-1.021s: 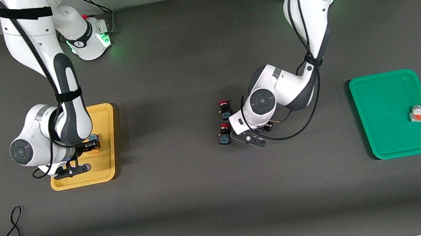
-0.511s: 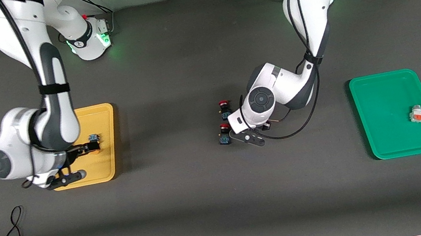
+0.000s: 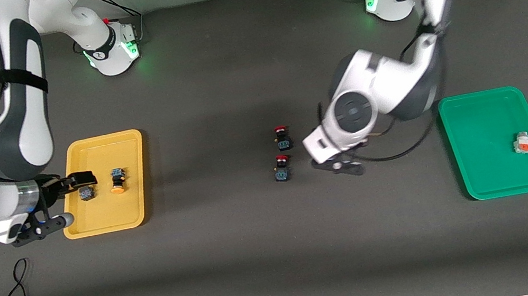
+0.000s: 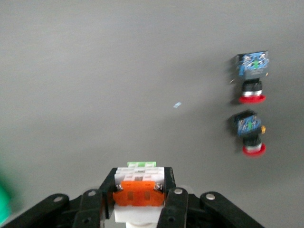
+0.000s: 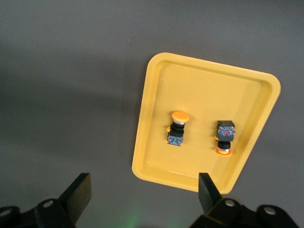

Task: Place green and yellow buttons in trays
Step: 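Carry the white block to the green tray while the right gripper withdraws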

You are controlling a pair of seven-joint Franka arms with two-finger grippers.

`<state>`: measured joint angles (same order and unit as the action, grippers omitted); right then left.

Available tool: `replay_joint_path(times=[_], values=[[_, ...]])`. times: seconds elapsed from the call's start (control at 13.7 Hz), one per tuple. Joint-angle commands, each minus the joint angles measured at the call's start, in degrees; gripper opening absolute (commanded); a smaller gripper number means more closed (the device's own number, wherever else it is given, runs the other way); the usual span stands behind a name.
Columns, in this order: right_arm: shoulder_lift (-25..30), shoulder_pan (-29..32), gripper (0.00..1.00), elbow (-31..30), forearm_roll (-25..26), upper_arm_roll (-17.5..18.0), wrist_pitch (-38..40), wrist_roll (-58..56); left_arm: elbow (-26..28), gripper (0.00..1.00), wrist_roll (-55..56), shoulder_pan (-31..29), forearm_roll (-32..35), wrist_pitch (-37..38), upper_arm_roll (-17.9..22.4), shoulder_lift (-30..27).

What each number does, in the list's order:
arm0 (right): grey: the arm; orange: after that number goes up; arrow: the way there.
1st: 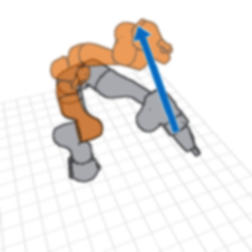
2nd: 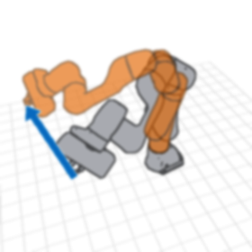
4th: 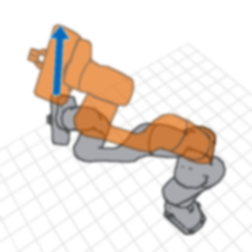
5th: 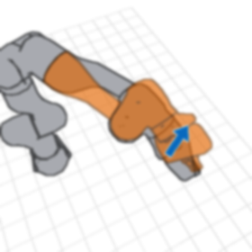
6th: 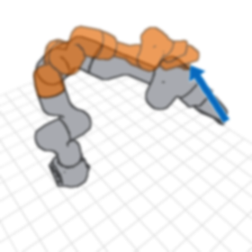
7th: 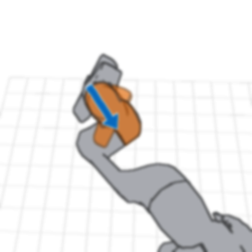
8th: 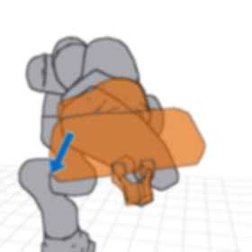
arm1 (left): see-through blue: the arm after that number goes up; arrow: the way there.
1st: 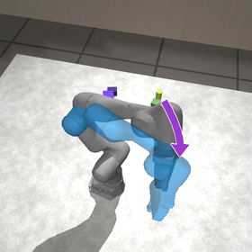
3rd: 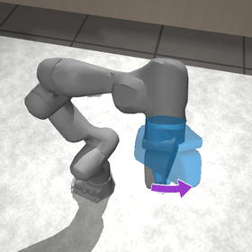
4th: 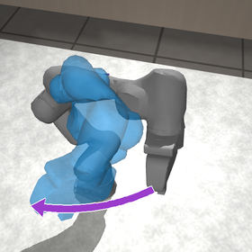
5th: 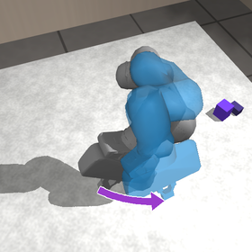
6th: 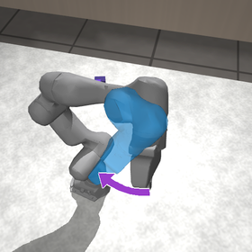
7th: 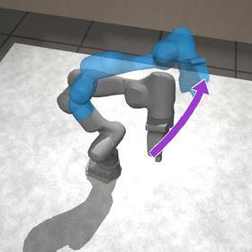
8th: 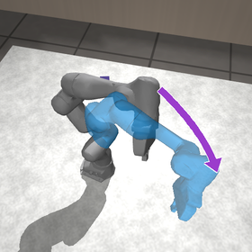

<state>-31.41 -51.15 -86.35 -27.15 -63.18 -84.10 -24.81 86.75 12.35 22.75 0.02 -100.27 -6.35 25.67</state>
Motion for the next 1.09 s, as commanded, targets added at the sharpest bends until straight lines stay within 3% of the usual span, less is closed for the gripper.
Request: replay_joint_path(times=[0.0,0.15,0.36,0.66,0.8,1.02], values=[[4.8,-4.7,1.0,0.1,4.5,-3.7,1.4,1.3,-3.4,0.0,0.3,-4.9,1.1,8.0,0.1,-3.5],[6.4,-8.8,1.0,0.4,6.9,-6.8,2.7,2.9,-3.3,0.0,-0.5,-8.7,4.5,8.8,0.1,-6.2],[6.6,-17.0,1.0,0.4,7.7,-14.1,2.9,4.6,-3.1,0.0,-1.0,-15.3,4.7,9.4,0.2,-6.8],[7.2,-16.9,1.0,1.8,7.7,-14.5,3.1,4.7,-1.2,0.0,-10.0,-25.2,9.2,4.1,0.2,-4.6],[9.0,-13.3,1.0,3.6,9.6,-12.2,3.4,4.8,2.3,0.0,-15.1,-29.6,9.2,-0.7,0.2,-4.2],[17.6,-3.0,1.0,4.0,18.6,2.8,3.9,8.9,7.2,0.0,-16.1,-32.1,9.2,-6.9,0.2,-4.1]])
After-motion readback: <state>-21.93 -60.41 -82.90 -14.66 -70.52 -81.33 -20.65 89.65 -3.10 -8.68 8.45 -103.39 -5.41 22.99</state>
